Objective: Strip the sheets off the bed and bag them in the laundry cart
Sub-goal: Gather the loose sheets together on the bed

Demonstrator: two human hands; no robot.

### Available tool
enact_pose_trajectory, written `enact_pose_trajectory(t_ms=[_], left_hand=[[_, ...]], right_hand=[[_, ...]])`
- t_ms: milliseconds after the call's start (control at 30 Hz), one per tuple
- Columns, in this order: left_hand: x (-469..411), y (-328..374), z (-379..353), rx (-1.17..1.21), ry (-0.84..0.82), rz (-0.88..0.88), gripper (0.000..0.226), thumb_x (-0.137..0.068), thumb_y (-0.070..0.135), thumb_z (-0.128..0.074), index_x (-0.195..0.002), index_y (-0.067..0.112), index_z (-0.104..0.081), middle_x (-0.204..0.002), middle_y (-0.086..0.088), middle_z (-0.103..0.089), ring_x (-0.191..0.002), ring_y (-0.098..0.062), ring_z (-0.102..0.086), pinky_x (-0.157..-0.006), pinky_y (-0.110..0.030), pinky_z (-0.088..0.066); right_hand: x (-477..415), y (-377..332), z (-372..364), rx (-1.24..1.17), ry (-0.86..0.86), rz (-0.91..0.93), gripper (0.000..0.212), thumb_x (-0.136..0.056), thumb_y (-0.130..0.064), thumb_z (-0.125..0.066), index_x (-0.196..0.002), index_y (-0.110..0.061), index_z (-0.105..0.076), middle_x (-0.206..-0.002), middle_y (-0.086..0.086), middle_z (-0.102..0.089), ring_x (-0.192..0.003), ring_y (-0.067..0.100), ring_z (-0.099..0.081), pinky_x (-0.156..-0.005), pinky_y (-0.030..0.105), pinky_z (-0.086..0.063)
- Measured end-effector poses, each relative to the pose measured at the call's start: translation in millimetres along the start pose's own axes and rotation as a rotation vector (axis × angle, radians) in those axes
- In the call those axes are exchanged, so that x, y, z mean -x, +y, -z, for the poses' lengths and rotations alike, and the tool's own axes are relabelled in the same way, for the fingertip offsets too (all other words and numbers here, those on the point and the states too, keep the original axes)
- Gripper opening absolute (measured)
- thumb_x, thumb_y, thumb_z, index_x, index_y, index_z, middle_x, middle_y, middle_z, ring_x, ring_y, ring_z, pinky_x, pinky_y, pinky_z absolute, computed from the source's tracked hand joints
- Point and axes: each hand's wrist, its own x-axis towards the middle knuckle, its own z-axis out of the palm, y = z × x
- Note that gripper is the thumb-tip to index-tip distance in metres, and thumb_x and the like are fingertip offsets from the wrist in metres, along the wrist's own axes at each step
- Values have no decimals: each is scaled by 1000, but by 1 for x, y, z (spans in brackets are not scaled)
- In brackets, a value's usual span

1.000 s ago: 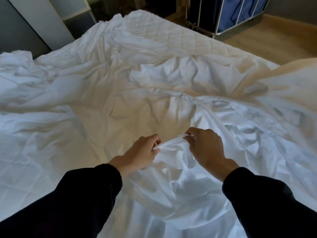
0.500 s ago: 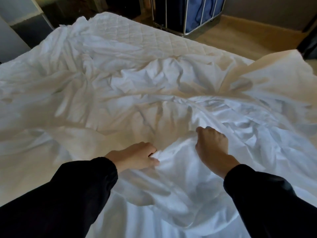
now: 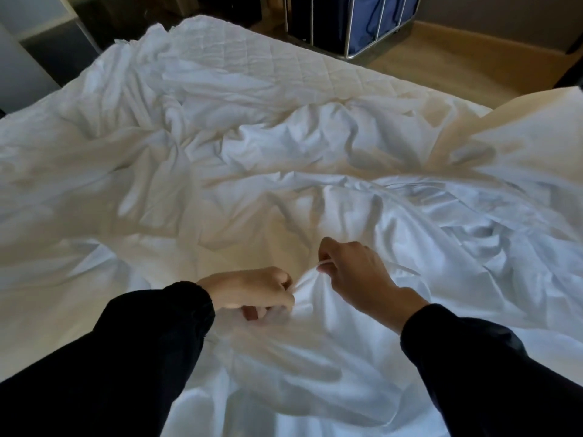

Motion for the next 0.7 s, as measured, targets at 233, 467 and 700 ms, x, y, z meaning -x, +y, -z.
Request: enact_pose_trajectory(t_ms=[233, 467, 700], left_hand=[[12, -10, 4, 24, -118, 104, 19, -87, 10, -57, -105, 17, -55, -85, -7, -58, -59, -20, -57, -48, -23, -46], [1, -26, 5, -565, 315, -136, 23, -86, 23, -58, -68, 16, -44, -68, -1, -55, -60, -19, -52, -54, -28, -36], [9, -36, 25, -638, 689, -211, 30, -85, 43, -62, -79, 24, -40, -73, 8, -49, -72, -20, -52, -57, -31, -31]], right_hand=[[-2, -1, -5, 118, 229, -108, 9, -91, -16, -62, -86, -13, -55, -83, 3, -61, -74, 28, -60, -69, 32, -39], [-2, -20, -12, 356, 9, 125, 28, -46, -5, -83, -54, -18, -60, -62, -1, -54, -58, 22, -52, -59, 29, -35], [-3, -21, 0, 411, -86, -51, 18, -82, -6, -52, -87, -17, -39, -69, -1, -50, -70, 23, -55, -74, 30, -33]])
